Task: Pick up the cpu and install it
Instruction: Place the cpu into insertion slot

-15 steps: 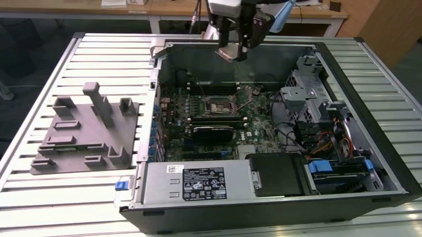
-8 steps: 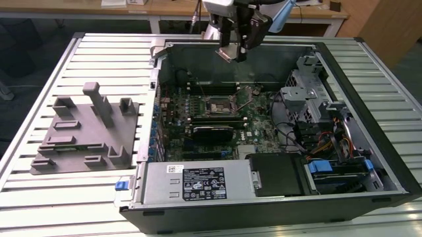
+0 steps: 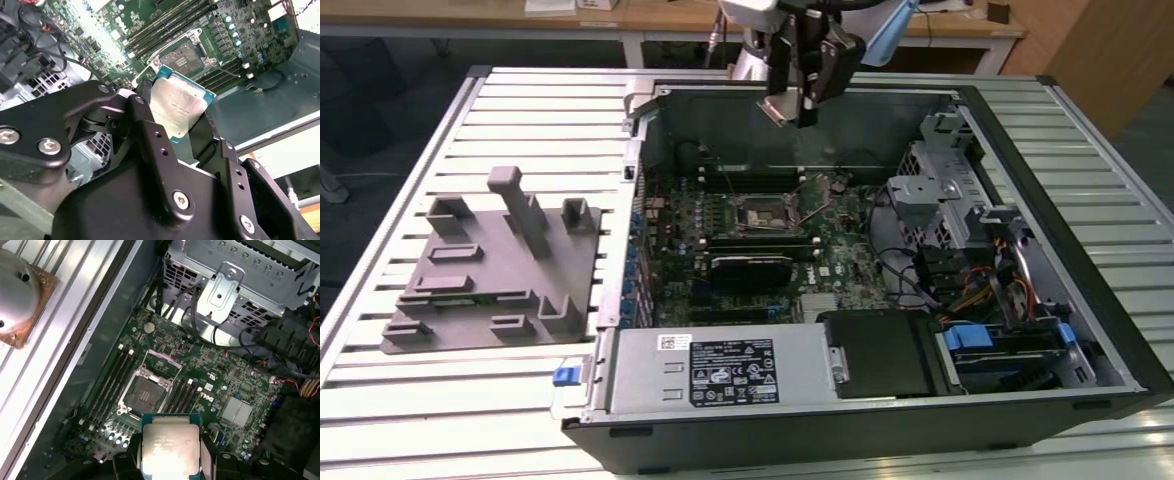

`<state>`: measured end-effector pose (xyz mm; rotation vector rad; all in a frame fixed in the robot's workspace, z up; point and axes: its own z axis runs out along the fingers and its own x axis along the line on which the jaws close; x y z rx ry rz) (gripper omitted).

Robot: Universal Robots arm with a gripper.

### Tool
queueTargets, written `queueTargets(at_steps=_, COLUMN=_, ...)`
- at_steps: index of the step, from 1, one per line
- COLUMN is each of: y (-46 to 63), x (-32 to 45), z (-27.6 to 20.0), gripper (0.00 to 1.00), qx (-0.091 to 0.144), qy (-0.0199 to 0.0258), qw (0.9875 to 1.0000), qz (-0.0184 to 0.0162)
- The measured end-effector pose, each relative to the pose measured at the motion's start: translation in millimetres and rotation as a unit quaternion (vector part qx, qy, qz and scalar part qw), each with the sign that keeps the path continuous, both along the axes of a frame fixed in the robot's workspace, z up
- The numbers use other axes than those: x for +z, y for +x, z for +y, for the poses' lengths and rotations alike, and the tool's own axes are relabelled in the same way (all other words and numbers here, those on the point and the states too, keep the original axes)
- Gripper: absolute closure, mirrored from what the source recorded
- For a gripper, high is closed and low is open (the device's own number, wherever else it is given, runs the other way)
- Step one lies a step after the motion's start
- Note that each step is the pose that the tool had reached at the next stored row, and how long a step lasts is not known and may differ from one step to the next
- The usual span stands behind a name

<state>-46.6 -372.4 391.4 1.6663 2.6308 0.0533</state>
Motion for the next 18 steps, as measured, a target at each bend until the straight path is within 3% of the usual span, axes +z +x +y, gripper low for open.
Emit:
queueTargets(at_steps=5, y=0.0, x=-0.5, z=0.4, gripper=0.46, qx=-0.026, qy=0.0, qw=0.9997, qz=0.0)
queueTargets(at_steps=10, y=0.0, x=-1.2, z=0.6, gripper=0.46, qx=-0.062, qy=0.0, qw=0.9981, qz=0.0)
queueTargets(at_steps=14, y=0.0, x=-1.7, z=0.7, gripper=0.46, qx=-0.094, qy=0.0, qw=0.9956, qz=0.0)
queueTargets(at_steps=18, y=0.0, x=-2.0, z=0.7, gripper=0.46, qx=-0.126, qy=0.0, qw=0.992, qz=0.0)
